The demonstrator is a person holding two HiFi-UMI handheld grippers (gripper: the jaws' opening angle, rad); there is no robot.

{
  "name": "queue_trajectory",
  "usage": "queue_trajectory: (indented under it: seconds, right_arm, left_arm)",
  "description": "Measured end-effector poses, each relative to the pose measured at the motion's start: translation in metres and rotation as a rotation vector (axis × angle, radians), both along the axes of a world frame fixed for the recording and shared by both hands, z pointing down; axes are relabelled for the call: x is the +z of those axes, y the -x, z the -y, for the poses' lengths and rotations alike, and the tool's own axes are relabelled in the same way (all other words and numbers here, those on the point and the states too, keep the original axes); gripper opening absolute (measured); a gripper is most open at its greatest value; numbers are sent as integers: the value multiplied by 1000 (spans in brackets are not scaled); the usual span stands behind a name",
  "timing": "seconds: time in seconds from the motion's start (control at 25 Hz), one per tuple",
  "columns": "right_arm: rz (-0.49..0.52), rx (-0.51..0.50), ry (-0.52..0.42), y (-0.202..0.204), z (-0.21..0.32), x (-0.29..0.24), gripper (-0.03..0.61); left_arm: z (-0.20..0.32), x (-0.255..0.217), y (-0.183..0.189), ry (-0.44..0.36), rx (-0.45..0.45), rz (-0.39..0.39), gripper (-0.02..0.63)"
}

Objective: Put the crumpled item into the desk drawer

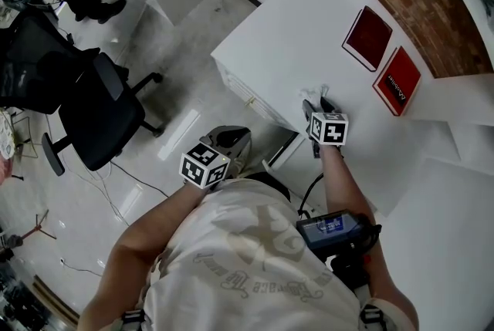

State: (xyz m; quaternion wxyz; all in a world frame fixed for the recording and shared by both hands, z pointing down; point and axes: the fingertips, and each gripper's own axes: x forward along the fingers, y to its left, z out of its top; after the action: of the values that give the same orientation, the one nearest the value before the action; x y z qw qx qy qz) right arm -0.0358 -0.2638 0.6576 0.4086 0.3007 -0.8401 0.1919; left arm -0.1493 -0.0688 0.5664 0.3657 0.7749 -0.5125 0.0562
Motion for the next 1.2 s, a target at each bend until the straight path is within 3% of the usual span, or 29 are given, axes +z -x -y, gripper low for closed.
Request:
queue_trajectory:
  seconds: [0.6,1.2]
  right_arm:
    - [91,67,-36,-43,-25,-36,241]
    - [160,163,-60,-107,-49,-59,239]
  left_arm:
    - [8,-16,-38,-52,105,18,33]
    - [34,-22,-105,-87,305,14,33]
